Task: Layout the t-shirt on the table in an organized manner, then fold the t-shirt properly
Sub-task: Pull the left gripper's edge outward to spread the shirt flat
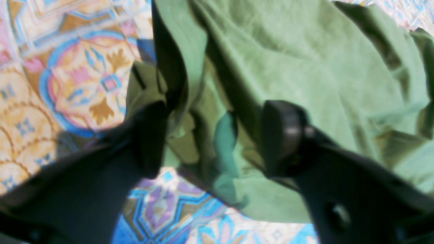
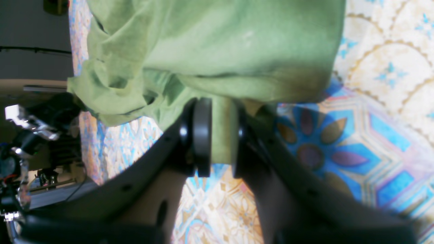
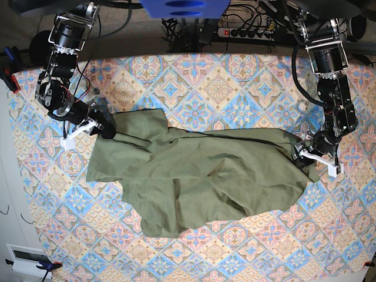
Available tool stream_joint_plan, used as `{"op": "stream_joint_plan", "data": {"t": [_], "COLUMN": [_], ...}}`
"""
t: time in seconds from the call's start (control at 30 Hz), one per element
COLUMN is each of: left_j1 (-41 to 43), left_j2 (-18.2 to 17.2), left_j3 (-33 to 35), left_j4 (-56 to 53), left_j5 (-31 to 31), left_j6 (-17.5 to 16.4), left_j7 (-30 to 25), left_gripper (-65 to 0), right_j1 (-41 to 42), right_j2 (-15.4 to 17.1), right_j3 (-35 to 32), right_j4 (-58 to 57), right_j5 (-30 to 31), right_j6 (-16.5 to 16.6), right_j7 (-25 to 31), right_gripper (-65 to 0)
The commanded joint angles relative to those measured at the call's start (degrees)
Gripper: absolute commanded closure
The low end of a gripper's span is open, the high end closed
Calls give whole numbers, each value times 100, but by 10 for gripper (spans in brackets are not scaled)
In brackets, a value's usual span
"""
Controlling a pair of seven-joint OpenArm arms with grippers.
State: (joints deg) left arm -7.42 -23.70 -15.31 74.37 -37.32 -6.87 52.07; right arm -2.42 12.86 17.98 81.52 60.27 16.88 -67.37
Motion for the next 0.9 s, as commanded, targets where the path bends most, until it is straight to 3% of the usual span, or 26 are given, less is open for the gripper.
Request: {"op": "stream_joint_plan", "data": {"t": [0.0,0.13,0.37,0.43,0.63,0.87], "left_j1": [-106,-133,-265,-265,-265,228], "left_j2": [-131,-245,-315,-324,-430,-825], "left_j3": [-21,-21,15,23,270,76], "left_j4": [84,5,-540,-566,-566,251], "left_j5": [-61,-53,-53,-53,-61,-264], "left_j6": [-29,-29,-29,-29,-38,-143], "left_j7": [-95,-104,-333,-333,-456,-69], "left_gripper": [-334,-291,-283,-242,0,0], "right_j1": [88,88,88,88,88,88], "right_j2": [90,90,90,90,90,90], "right_j3": [18,18,18,18,18,26], "right_j4": [108,108,108,108,108,108], "right_j5": [140,140,140,140,140,140], "right_j6": [48,48,48,48,48,48], "right_j7": [69,69,69,69,69,69], "right_gripper": [-95,-95,-95,-95,-95,-95]}}
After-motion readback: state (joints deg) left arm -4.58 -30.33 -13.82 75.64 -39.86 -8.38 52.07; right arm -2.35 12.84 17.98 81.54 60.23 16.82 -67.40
